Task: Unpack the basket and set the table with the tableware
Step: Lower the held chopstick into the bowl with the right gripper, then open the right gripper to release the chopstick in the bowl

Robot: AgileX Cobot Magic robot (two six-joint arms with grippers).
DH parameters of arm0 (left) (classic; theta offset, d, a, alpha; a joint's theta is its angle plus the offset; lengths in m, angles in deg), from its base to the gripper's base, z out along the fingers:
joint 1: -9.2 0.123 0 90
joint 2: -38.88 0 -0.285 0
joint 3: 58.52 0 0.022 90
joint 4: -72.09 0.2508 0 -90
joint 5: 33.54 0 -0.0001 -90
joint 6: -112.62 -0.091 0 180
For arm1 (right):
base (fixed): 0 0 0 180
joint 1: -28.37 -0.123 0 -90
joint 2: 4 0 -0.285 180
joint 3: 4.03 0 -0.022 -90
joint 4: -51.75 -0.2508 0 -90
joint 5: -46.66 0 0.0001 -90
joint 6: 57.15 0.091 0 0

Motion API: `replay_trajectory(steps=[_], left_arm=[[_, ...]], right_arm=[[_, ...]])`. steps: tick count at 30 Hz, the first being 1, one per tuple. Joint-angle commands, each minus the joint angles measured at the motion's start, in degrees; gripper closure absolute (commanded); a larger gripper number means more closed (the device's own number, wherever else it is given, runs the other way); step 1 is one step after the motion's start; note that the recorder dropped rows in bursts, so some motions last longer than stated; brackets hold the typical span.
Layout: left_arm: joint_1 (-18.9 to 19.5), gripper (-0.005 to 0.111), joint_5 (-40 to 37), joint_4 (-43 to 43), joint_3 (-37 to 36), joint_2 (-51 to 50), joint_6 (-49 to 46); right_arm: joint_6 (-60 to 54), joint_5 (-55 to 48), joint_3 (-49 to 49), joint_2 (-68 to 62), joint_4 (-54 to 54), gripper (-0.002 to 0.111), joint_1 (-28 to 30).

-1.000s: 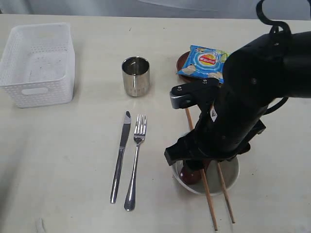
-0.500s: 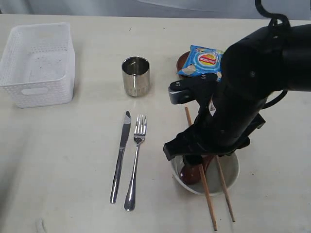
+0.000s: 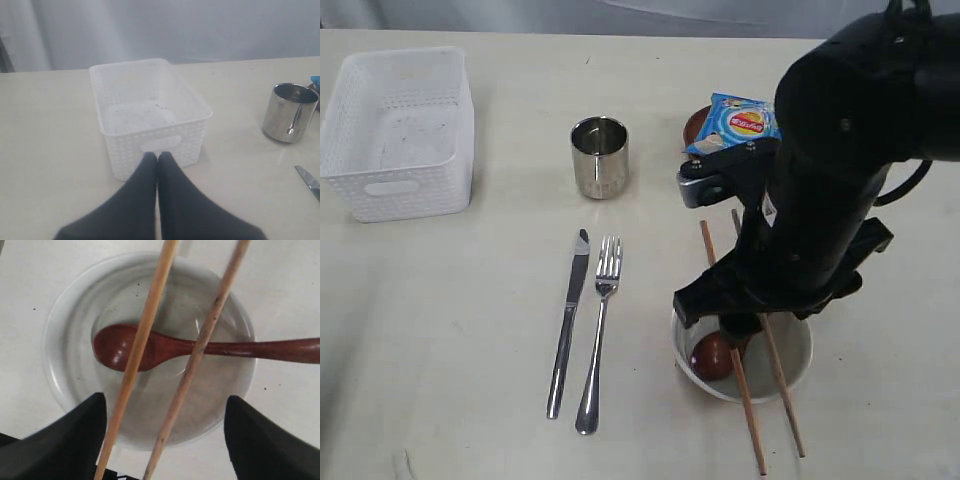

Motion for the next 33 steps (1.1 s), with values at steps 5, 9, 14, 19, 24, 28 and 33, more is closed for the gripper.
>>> replay_trajectory(steps=[5,9,14,19,24,28,33], left_arm=[[-0.4,0.107,0.1,-0.4,-0.1,0.3,0.0],[-0.4,0.107,0.1,-0.4,-0.1,0.3,0.0],[-0.4,0.107,0.1,-0.4,-0.1,0.3,0.0],[-0.4,0.107,0.1,-0.3,-0.1,0.3,0.0],[-0.4,0.107,0.1,-0.3,-0.1,0.3,0.0],[-0.4,0.107,0.1,-0.3,-0.1,0.3,0.0],[-0.4,0.107,0.1,-0.3,-0.1,0.3,0.0]], right_arm=[[0.0,7.6,5.7,0.3,-0.3,0.035,0.0],[0.2,9.2,5.7,0.3,-1.2,0.033,0.0],[0.5,9.5,5.7,0.2,-1.5,0.034,0.0],[1.0,9.5,5.7,-1.1,-1.5,0.034,0.0],[1.0,9.5,5.7,-3.0,-1.5,0.034,0.0],[1.0,9.5,5.7,-3.1,-1.5,0.037,0.0],[1.0,9.5,5.7,-3.1,-1.5,0.053,0.0]])
